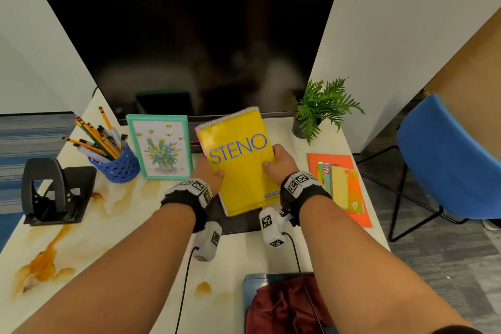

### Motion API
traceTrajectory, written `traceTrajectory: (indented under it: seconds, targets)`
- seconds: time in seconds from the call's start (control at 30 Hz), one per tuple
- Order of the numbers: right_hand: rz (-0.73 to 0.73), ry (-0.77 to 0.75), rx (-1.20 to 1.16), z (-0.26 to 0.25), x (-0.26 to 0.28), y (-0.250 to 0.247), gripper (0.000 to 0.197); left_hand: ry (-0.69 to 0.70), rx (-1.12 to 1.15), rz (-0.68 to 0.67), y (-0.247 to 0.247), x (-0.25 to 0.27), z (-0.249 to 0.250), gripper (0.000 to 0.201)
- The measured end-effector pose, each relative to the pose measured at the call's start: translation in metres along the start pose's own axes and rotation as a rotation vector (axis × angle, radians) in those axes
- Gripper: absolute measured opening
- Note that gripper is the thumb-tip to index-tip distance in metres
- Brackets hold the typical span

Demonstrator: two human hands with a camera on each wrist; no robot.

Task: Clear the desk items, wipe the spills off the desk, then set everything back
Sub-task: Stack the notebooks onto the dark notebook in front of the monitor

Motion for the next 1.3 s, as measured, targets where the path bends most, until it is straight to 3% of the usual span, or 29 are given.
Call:
traceTrajectory:
  seconds: [0.13, 0.23, 0.37, 0.47, 0.6, 0.77, 0.97, 1.07, 1.17, 1.3]
  targets:
    - [-0.002, -0.165, -0.274, -0.043, 0.017, -0.020, 0.037, 0.120, 0.152, 0.322, -0.055, 0.011, 0.039, 0.050]
    - [-0.020, -0.222, -0.321, -0.057, 0.017, -0.022, 0.045, 0.141, 0.205, 0.386, -0.068, 0.017, 0.049, 0.042]
    - [-0.059, -0.140, -0.258, -0.033, 0.012, 0.000, 0.055, 0.073, 0.145, 0.250, -0.045, 0.028, 0.035, 0.049]
    - [-0.097, -0.014, -0.072, 0.003, 0.008, 0.020, 0.049, -0.005, 0.082, 0.128, -0.018, 0.037, 0.018, 0.049]
    - [-0.089, 0.072, 0.054, 0.015, 0.007, 0.022, 0.045, -0.022, 0.043, 0.126, -0.014, 0.028, 0.013, 0.035]
    - [0.006, 0.128, -0.011, 0.018, 0.006, 0.002, 0.040, 0.006, -0.044, 0.037, -0.003, 0.016, 0.021, 0.038]
    - [0.046, 0.346, 0.133, 0.069, 0.003, -0.021, 0.039, 0.095, -0.400, -0.177, 0.039, 0.008, 0.003, 0.077]
    - [0.019, 0.394, 0.186, 0.089, 0.005, -0.028, 0.043, 0.022, -0.573, -0.276, 0.055, 0.011, -0.022, 0.094]
    - [-0.010, 0.478, 0.368, 0.099, 0.019, -0.038, 0.052, -0.005, -0.623, -0.352, 0.064, 0.015, -0.036, 0.099]
    - [-0.028, 0.451, 0.735, 0.106, 0.019, -0.035, 0.055, -0.003, -0.611, -0.382, 0.061, 0.013, -0.041, 0.104]
Point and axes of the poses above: each hand's wrist, its own x-axis away from the middle knuckle, its own y-axis out of the palm, z = x × y, the point moved 10 cm from there along -x, towards the middle knuckle, and after that the axes turned 11 degrees about y, right-handed, at the moved point
